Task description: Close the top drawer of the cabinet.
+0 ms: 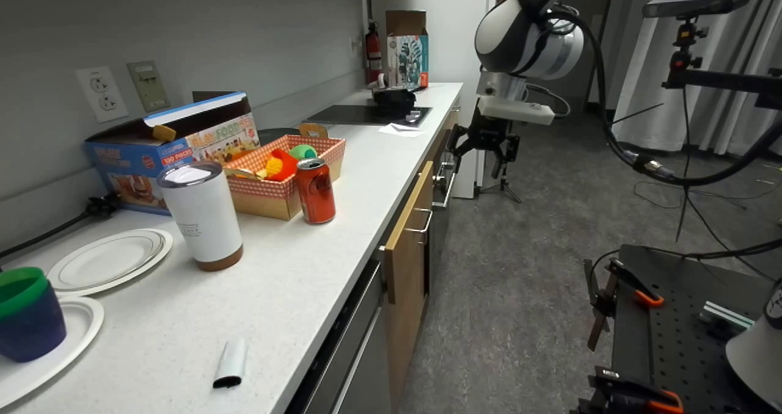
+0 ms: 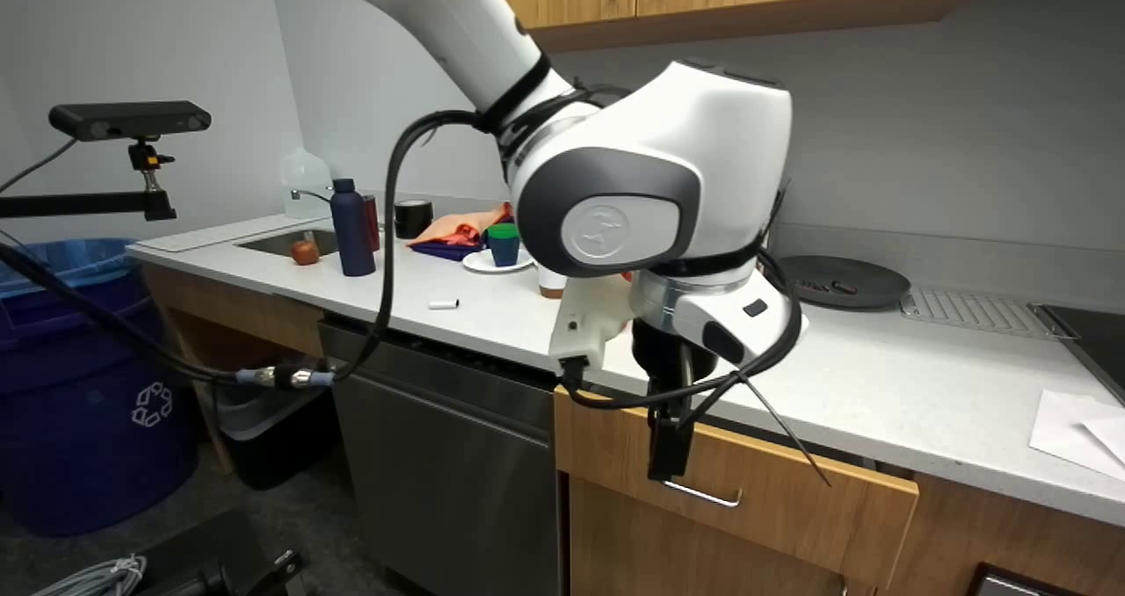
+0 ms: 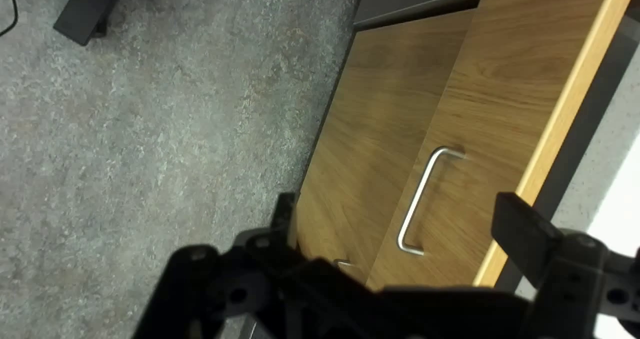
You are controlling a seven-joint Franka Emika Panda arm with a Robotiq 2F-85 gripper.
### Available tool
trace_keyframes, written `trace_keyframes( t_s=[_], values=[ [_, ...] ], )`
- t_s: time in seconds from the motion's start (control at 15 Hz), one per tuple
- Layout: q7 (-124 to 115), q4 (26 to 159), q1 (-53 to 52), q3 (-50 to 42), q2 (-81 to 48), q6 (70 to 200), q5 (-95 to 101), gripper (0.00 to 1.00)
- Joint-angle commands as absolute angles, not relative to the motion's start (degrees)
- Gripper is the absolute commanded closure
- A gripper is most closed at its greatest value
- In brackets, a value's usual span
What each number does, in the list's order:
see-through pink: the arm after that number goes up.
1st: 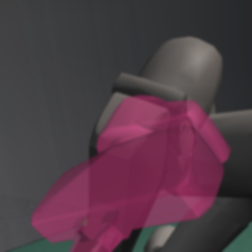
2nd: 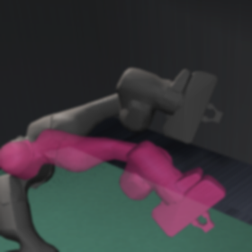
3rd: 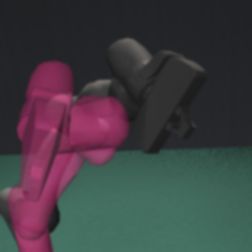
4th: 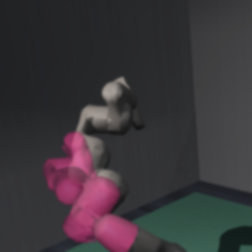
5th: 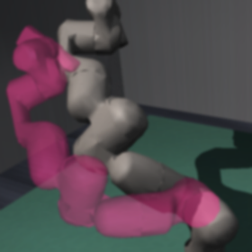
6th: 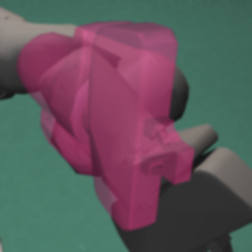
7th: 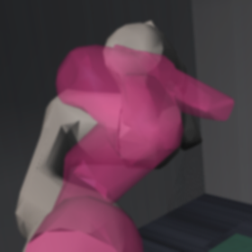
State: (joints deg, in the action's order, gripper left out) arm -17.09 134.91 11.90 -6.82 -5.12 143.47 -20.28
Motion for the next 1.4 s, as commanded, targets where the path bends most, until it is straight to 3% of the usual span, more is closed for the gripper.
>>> trace_keyframes(
  t_s=[0.0, 0.47, 0.53, 1.33],
  values=[
    [-18.75, 145.89, 9.68, -7.4, 6.63, 150.01, -15.14, 0.0],
    [-18.01, 157.21, 11.41, -7.05, 21.56, 155.24, -12.67, 0.0],
    [-18.24, 152.49, 10.74, -6.77, 15.49, 154.11, -13.14, 0.0],
    [-18.15, 155.98, 11.22, -6.85, 19.96, 154.08, -13.25, 0.0]
  ],
)
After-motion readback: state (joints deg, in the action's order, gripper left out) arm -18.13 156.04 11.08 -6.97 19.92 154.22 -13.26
